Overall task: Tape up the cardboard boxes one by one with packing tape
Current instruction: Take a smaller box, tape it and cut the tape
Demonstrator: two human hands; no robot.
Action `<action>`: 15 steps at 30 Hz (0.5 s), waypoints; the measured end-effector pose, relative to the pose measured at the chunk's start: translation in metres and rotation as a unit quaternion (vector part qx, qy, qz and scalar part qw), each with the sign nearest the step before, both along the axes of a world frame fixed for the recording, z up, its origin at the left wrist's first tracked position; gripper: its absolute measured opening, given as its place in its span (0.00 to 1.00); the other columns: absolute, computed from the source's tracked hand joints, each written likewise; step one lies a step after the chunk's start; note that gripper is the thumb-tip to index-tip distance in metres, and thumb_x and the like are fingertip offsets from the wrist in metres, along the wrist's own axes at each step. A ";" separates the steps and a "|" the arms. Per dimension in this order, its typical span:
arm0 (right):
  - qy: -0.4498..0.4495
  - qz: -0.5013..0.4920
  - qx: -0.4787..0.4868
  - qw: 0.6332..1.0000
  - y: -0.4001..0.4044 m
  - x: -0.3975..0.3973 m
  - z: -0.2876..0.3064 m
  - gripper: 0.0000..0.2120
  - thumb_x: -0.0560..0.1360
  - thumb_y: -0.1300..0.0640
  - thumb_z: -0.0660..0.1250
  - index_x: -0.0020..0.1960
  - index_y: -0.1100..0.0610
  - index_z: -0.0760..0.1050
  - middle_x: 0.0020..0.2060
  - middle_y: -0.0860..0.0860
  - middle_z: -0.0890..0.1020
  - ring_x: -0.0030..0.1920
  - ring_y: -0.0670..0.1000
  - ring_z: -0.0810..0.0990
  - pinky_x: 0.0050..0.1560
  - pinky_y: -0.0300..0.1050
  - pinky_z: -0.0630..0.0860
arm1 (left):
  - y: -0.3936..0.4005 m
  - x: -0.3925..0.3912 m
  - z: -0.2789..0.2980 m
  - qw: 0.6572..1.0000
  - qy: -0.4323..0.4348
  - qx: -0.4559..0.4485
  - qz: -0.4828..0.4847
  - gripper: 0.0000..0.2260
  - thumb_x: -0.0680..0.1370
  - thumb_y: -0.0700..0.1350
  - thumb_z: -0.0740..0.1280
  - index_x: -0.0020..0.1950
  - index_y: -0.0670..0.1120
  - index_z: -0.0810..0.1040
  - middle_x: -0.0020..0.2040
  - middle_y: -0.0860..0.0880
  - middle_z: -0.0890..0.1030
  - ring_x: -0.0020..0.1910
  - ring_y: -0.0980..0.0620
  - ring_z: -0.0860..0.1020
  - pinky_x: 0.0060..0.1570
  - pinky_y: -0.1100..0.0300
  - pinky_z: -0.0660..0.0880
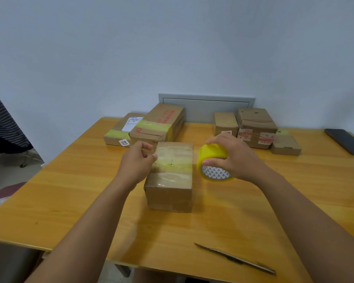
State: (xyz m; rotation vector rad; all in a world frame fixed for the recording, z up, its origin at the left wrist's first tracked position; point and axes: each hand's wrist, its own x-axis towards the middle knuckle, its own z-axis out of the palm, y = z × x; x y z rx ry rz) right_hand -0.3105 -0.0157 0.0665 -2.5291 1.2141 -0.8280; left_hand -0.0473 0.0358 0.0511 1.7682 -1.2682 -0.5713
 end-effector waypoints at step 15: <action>0.026 0.003 0.031 0.999 -0.004 0.002 -0.009 0.25 0.70 0.41 0.73 0.64 0.46 0.75 0.54 0.40 0.71 0.54 0.44 0.71 0.52 0.44 0.71 | -0.001 -0.003 -0.005 0.994 -0.105 0.016 -0.002 0.03 0.79 0.43 0.67 0.53 0.49 0.77 0.42 0.53 0.76 0.41 0.60 0.72 0.35 0.62 0.68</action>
